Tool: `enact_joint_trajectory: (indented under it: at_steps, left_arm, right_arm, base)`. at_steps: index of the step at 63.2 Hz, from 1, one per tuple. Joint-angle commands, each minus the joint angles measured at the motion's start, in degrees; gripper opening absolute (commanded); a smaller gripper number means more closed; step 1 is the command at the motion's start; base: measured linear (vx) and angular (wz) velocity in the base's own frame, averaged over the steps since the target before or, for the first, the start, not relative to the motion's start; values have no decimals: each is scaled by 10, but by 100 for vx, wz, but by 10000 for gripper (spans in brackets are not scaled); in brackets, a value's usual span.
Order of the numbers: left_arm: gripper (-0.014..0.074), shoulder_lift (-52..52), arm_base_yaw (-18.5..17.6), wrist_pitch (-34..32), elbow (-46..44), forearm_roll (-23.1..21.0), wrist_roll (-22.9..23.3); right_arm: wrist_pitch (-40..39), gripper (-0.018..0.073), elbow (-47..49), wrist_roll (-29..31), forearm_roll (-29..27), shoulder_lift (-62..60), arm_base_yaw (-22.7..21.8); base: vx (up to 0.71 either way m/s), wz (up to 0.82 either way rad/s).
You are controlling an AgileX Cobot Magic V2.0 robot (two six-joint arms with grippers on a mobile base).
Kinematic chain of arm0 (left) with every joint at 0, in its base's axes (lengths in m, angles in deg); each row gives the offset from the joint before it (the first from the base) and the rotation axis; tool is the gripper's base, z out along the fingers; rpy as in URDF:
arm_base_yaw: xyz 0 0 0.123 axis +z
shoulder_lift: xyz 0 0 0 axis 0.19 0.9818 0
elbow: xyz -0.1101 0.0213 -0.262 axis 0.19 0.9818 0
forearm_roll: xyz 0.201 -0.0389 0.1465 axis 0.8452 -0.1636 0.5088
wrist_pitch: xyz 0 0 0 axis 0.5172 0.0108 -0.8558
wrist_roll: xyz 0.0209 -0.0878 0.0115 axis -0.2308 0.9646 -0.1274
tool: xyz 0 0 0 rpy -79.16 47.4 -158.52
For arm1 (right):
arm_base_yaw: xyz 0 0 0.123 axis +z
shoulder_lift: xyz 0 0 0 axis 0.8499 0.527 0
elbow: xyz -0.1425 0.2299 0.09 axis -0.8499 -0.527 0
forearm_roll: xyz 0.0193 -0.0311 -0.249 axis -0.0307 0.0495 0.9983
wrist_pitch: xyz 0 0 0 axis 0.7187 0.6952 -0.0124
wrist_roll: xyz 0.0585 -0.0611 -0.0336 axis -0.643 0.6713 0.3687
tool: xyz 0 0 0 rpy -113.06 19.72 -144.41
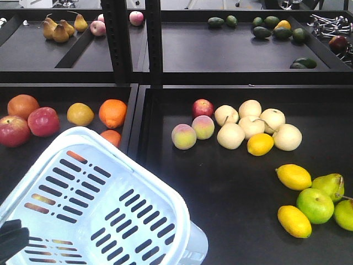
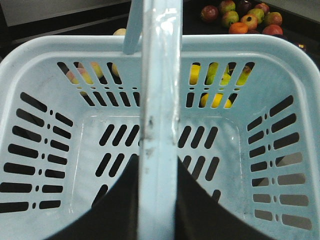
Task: Pick three apples into basket with both arms
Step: 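Lift the light-blue basket by its handle with the left gripper, then turn the base away from the table holding the basket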
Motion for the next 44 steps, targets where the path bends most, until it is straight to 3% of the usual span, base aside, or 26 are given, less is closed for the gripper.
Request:
enact_joint_trajectory:
  at_steps: [1,44]
  left_arm:
    - [-8,1,-1,-55,-17,-24,5]
    - [-8,1,-1,-55,-17,-24,5]
  right_arm:
    - [-42,-4,-8,3,1,-8,-2]
    - [-42,-4,-8,3,1,-8,-2]
  base:
    - [0,0]
    - [0,0]
